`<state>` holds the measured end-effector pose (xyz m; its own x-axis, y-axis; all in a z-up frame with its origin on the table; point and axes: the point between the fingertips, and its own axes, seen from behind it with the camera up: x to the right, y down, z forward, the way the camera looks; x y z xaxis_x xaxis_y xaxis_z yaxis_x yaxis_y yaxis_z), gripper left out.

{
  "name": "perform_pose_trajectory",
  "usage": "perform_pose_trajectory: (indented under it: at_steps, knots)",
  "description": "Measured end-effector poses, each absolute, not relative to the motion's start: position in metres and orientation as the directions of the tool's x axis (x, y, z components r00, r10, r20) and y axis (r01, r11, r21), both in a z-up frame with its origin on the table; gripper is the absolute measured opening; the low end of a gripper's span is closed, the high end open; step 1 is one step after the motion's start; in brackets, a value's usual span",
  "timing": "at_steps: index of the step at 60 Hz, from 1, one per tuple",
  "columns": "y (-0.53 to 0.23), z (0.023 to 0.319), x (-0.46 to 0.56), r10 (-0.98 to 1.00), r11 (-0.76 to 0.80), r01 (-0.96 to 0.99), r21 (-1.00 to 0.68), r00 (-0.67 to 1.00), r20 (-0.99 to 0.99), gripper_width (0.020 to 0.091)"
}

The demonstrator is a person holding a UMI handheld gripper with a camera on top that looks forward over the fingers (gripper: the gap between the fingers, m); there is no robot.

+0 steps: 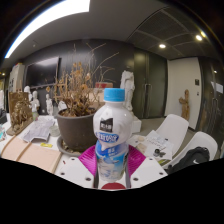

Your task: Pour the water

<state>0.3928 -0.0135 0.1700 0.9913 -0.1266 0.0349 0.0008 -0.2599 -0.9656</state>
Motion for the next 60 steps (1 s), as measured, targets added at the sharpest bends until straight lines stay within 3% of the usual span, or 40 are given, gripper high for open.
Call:
perform_pose_trajectory:
  at_steps: [7,22,26,34,37,38,39,42,45,60]
  knots:
    - [-0.013,0.119,0.399,-0.113,-0.311,0.000,-0.950,0.993,0.037,0.0355]
    - [-0.025,0.052,0.400,-0.113,-0.381,-0.022,-0.924,0.993,0.023,0.0368]
    - [-0.024,0.055,0.399,-0.110,-0.352,-0.014,-0.936,0.994,0.027,0.0394]
    - [-0.032,0.051,0.401,-0.130,-0.373,-0.023,-0.927,0.991,0.027,0.0535]
    - [-0.036,0.050,0.405,-0.146,-0.399,-0.035,-0.916,0.989,0.026,0.0713]
    - [-0.037,0.050,0.405,-0.153,-0.406,-0.040,-0.913,0.988,0.025,0.0827]
    - [-0.039,0.053,0.405,-0.158,-0.408,-0.042,-0.912,0.987,0.025,0.0873]
    - [-0.046,0.060,0.405,-0.175,-0.411,-0.053,-0.910,0.984,0.022,0.0825]
    - [-0.055,0.070,0.404,-0.189,-0.415,-0.058,-0.908,0.982,0.024,0.0865]
    - [-0.144,0.152,0.353,-0.213,-0.441,-0.035,-0.897,0.975,0.067,0.0857]
